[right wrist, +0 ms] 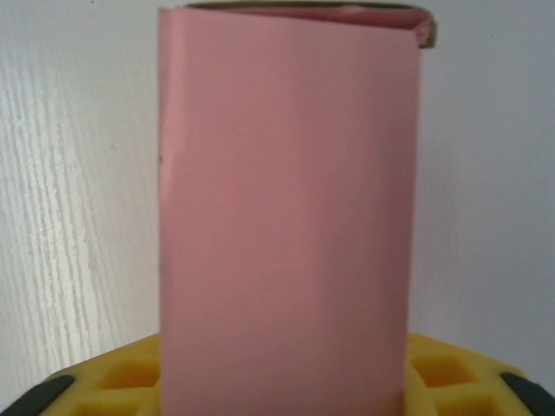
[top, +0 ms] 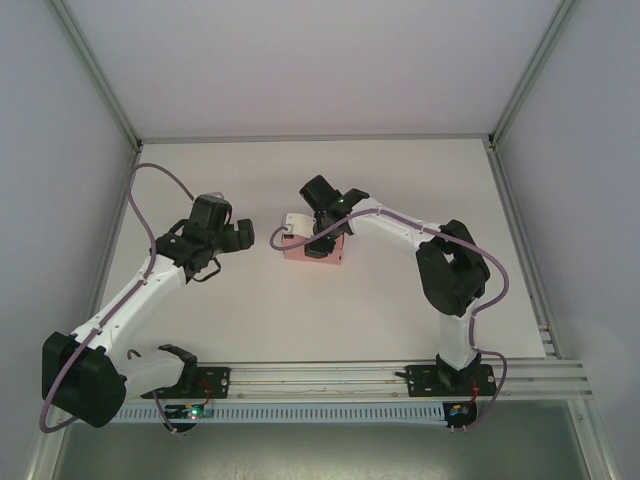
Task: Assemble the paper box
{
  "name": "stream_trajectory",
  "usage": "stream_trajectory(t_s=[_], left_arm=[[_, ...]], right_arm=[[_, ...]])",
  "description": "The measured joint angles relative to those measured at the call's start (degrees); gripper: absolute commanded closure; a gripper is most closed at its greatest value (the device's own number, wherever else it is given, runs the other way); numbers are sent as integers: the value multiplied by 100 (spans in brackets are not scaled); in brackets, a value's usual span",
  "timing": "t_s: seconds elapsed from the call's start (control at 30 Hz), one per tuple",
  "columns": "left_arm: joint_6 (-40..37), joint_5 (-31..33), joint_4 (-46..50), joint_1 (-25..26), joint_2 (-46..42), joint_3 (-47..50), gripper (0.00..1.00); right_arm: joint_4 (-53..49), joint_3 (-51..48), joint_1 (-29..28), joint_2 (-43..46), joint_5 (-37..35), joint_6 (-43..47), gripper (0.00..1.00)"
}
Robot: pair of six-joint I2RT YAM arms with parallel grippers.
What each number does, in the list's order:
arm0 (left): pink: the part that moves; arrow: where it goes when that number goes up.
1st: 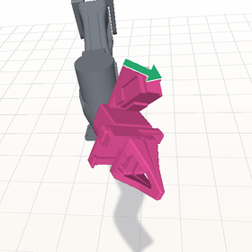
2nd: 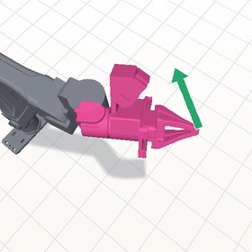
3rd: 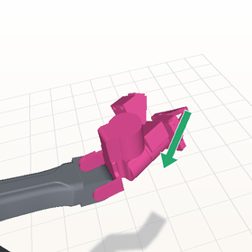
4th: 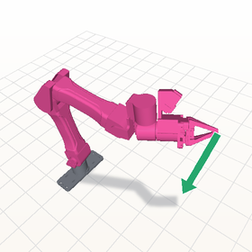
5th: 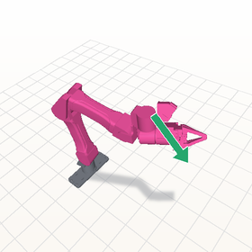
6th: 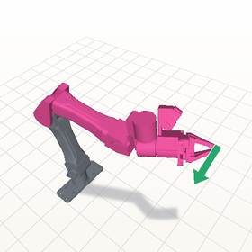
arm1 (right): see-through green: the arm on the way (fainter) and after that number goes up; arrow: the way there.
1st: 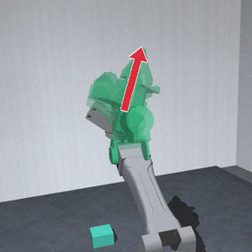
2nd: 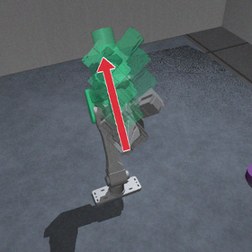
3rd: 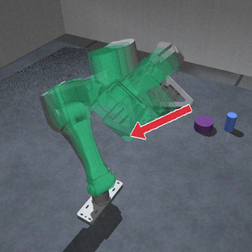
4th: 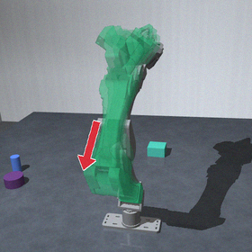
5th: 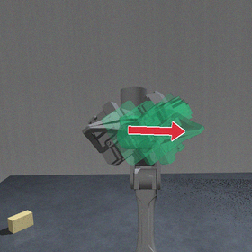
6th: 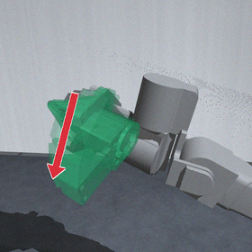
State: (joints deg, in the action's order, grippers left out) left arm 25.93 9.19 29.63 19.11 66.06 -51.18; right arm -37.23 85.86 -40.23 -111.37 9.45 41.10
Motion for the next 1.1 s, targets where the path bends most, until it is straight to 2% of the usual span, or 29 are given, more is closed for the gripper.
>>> stream_trajectory(t_s=[0.13, 0.27, 0.5, 0.7, 0.73, 0.8, 0.87, 0.97, 1.0, 1.1], left_arm=[[0, -11, -2, 0, -20, 9, 0], [2, -9, -7, 0, -48, 22, 0], [2, 11, -7, 0, -120, 179, 0], [2, 11, -7, 0, -120, 199, 0], [2, 13, -7, 0, -120, 199, 0], [2, 13, -7, 0, -120, 199, 0], [2, 20, -9, 0, -120, 199, 0], [2, 33, -9, 0, -120, 199, 0], [2, 33, -9, 0, -120, 199, 0], [0, 35, -20, 0, -120, 199, 0]], right_arm=[[-70, -2, -2, 13, -234, -31, 74], [354, -387, -7, 330, -1045, 7, 74], [2610, -2107, -122, 966, -2680, 1132, 74], [3801, -2717, -313, 988, -2962, 1749, 67], [3921, -2798, -326, 1010, -2970, 1788, 64], [4002, -2916, -361, 1093, -2957, 1799, 49], [3908, -3001, -393, 1244, -2868, 1784, 27], [3650, -3171, -457, 1537, -2693, 1683, 13], [3530, -3195, -468, 1628, -2638, 1628, 5], [3130, -3200, -468, 1921, -2398, 1414, 2]])
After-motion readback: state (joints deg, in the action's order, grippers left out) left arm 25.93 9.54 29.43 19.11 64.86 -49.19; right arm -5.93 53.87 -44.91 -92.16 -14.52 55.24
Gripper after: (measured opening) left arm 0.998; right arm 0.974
